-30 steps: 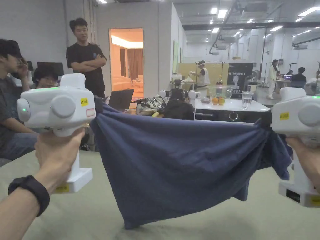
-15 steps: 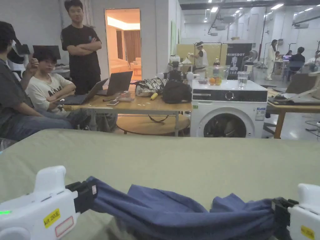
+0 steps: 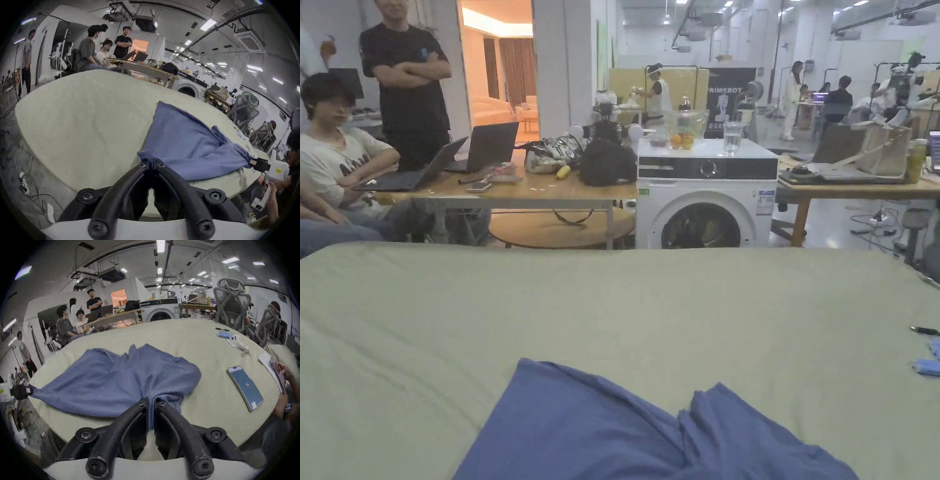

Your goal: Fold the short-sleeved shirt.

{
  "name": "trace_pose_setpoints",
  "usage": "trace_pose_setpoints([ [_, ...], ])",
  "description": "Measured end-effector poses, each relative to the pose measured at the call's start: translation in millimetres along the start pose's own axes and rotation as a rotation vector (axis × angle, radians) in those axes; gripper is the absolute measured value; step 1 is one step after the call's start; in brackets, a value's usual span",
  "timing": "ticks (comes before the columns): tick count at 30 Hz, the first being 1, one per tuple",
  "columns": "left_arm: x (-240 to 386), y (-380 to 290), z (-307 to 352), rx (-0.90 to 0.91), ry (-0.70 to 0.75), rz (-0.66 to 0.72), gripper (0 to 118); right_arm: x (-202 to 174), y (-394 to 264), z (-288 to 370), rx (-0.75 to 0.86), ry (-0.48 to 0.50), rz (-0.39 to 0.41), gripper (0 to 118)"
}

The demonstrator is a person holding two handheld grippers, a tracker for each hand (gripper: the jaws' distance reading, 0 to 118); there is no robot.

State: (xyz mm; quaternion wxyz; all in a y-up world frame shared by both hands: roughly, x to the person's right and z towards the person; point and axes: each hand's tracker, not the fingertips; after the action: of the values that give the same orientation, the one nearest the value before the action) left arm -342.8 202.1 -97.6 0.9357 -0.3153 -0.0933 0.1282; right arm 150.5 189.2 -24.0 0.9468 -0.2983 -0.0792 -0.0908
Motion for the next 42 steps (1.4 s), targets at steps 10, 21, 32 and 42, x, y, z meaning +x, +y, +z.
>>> trace_pose_setpoints([
  [10,36,20,21,0.142,-0.059,-0.105,110,2,0,26,0.109,0.017,0.044,79],
  [21,117,59,24,0.355,-0.122,-0.261,75,-41,69,43,0.285,0.103,0.101,64],
  [32,91,54,44,0.372,-0.055,-0.191,0,-42,58,39,0.261,0.088,0.16,0],
  [42,16,3,12,0.06,0.092,0.087,65,-38,40,31,0.21,0.157,0.096,0],
])
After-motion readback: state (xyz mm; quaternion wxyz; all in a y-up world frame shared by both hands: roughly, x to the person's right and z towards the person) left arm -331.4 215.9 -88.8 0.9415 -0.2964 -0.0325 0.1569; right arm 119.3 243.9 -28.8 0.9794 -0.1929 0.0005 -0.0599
